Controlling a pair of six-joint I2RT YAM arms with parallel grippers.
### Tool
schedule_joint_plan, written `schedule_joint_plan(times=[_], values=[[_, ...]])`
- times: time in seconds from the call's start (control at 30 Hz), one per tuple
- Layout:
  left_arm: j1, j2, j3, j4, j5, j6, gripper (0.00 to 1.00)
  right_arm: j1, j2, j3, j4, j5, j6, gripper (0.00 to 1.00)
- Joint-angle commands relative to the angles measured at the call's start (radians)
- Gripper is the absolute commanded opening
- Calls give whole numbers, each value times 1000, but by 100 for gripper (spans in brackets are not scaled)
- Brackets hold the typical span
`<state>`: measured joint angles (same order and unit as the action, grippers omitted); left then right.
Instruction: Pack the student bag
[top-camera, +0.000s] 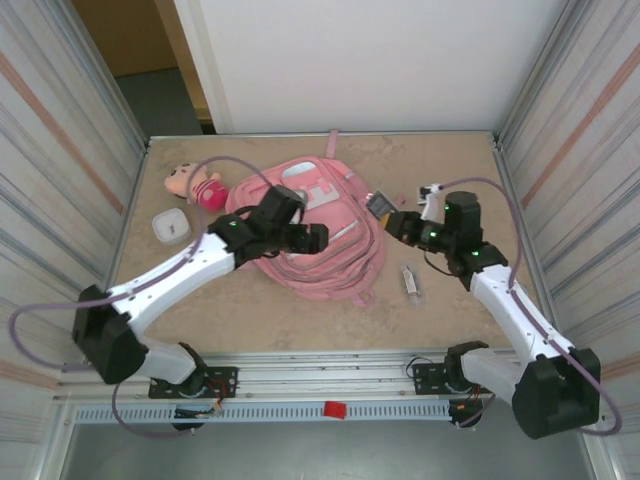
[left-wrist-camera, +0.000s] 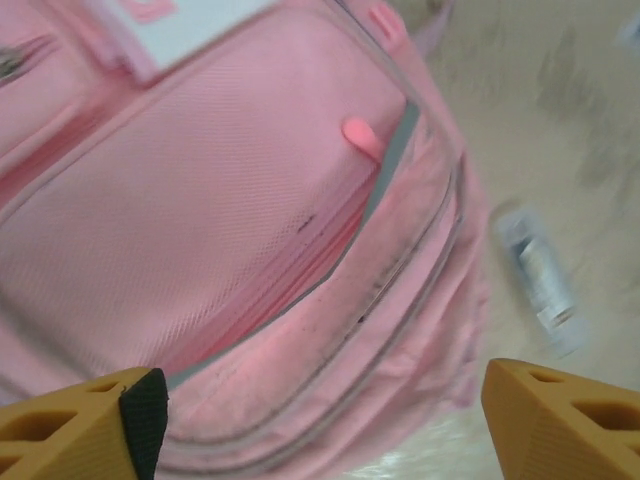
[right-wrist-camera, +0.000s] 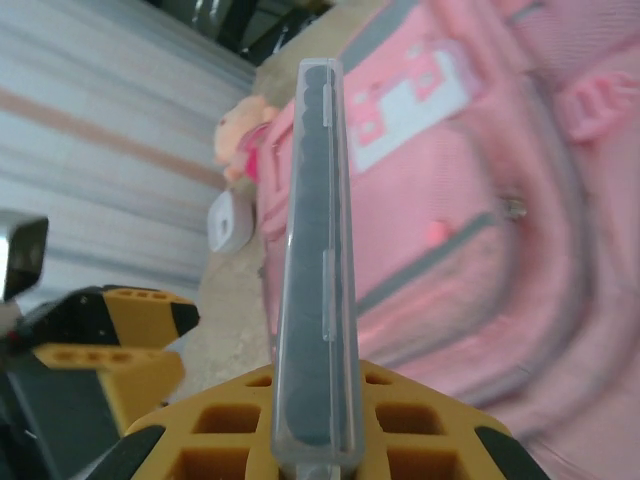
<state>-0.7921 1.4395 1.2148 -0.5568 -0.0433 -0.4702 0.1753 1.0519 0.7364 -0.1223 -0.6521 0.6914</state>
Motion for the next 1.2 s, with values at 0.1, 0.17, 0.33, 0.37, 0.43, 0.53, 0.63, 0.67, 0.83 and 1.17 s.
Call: schedule_joint_plan(times=[0.1, 0.17, 0.33, 0.37, 0.43, 0.53, 0.63, 0.67, 0.83, 1.17], values=[[-64, 197, 122, 46, -121, 485, 90, -164, -24, -15, -245, -209, -93, 8], [-65, 253, 144, 50, -126, 509, 91, -184, -32, -22, -254, -218, -94, 8], [-66, 356, 184, 52, -137, 546, 95, -196, -46, -34, -265, -228, -95, 8], [-66, 371, 188, 53, -149, 552, 95, -196, -47, -34, -267, -229, -94, 8], [-66, 393, 193, 50, -174, 562, 92, -195, -49, -39, -270, -230, -90, 8], [-66, 415, 197, 51, -237, 561, 69, -197, -56, -50, -269, -229, -77, 8], [-66, 392, 206, 46, -276, 540, 43, -201, -56, -65, -270, -223, -55, 8], [-66, 366, 210, 49, -268, 530, 36, -206, -56, -72, -269, -212, -39, 8], [-61, 211, 205, 110, -157, 496, 9, -200, -56, -142, -146, -227, 109, 8], [76, 65, 201, 229, 191, 305, 1, 82, 104, -159, 289, -116, 379, 10]])
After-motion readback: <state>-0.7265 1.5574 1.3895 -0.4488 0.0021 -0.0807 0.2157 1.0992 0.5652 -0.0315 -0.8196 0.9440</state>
